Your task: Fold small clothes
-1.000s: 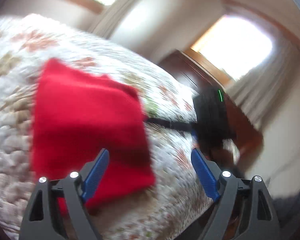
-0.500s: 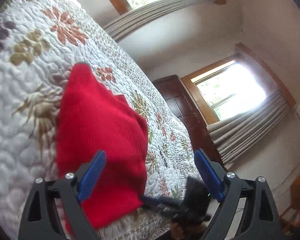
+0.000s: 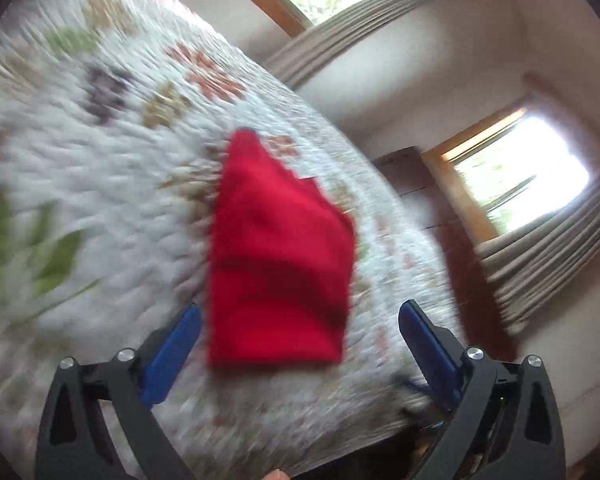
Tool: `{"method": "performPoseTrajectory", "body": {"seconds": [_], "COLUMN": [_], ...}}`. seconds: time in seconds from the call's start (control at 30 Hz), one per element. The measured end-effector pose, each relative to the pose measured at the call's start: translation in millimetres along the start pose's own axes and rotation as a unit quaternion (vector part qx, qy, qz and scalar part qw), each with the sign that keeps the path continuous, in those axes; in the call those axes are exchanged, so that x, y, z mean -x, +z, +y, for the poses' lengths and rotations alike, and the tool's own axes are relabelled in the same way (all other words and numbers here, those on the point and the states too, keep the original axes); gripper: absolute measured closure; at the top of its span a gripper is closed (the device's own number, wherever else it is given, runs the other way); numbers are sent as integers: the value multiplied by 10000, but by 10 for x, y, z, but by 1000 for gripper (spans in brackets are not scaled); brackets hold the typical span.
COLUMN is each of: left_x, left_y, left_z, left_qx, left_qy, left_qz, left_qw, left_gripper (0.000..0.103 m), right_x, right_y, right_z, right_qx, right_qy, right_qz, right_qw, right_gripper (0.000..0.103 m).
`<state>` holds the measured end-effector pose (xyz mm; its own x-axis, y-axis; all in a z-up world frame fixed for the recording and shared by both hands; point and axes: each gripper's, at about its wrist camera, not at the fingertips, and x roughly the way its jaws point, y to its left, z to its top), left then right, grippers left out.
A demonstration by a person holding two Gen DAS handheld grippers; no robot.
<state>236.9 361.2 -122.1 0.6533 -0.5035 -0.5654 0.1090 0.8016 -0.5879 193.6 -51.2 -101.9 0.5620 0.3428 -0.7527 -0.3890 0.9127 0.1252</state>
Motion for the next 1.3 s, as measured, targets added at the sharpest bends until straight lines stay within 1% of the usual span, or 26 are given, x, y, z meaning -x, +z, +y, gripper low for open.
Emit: {"method": "performPoseTrajectory", "body": {"seconds": [0.03, 0.07, 0.13, 0.2, 0.3, 0.37, 0.4, 0.53, 0.63, 0.77, 0.97, 1.3], "left_x": [160, 308, 564, 818, 1044, 1200, 1277, 1608, 1756, 1878, 1901, 1907], "left_y": [-175, -334, -631, -886, -1108, -1234, -1279, -1433, -1517, -1591, -1694, -1709], "left_z": [-144, -260, -459, -630, -852, -1010, -1077, -1333, -1489, -1612, -1666, -1666], "left_qx": [-370, -628, -933, -1006, -1146, -1297, -1361, -1559, -1713, -1760, -1783, -1752], "left_qy": [290, 489, 806, 936, 1193, 1413, 1459, 1409, 1439, 1335, 1329, 1390], "left_qz": [-27, -96, -173, -243, -163, -204, -241, -462, -590, -687, -635, -619], "left_qw": [9989, 9968, 9922, 9902, 9861, 9812, 9796, 9766, 9729, 9729, 9729, 9727], "left_gripper": [4, 4, 4, 4, 4, 4, 4, 4, 4, 4, 4, 4], "right_x": [173, 297, 595, 766, 1118, 1283, 1343, 1667, 1875, 2068, 2172, 2164], "right_y": [-86, -150, -322, -434, -569, -626, -638, -715, -766, -830, -890, -892], "right_z": [85, 88, 133, 231, 442, 592, 633, 823, 955, 1104, 1200, 1105], "right_qx": [62, 55, -106, -196, -155, -58, -33, 5, 67, 175, 224, 51], "right_qy": [-258, -429, -475, -564, -841, -959, -980, -997, -1027, -1042, -1013, -1083], "right_qz": [-132, -202, -331, -428, -764, -892, -950, -1176, -1331, -1504, -1583, -1603], "right_qw": [9996, 9989, 9983, 9973, 9934, 9914, 9906, 9880, 9857, 9830, 9819, 9811], "right_gripper": [3, 3, 3, 3, 3, 3, 3, 3, 3, 3, 3, 3]}}
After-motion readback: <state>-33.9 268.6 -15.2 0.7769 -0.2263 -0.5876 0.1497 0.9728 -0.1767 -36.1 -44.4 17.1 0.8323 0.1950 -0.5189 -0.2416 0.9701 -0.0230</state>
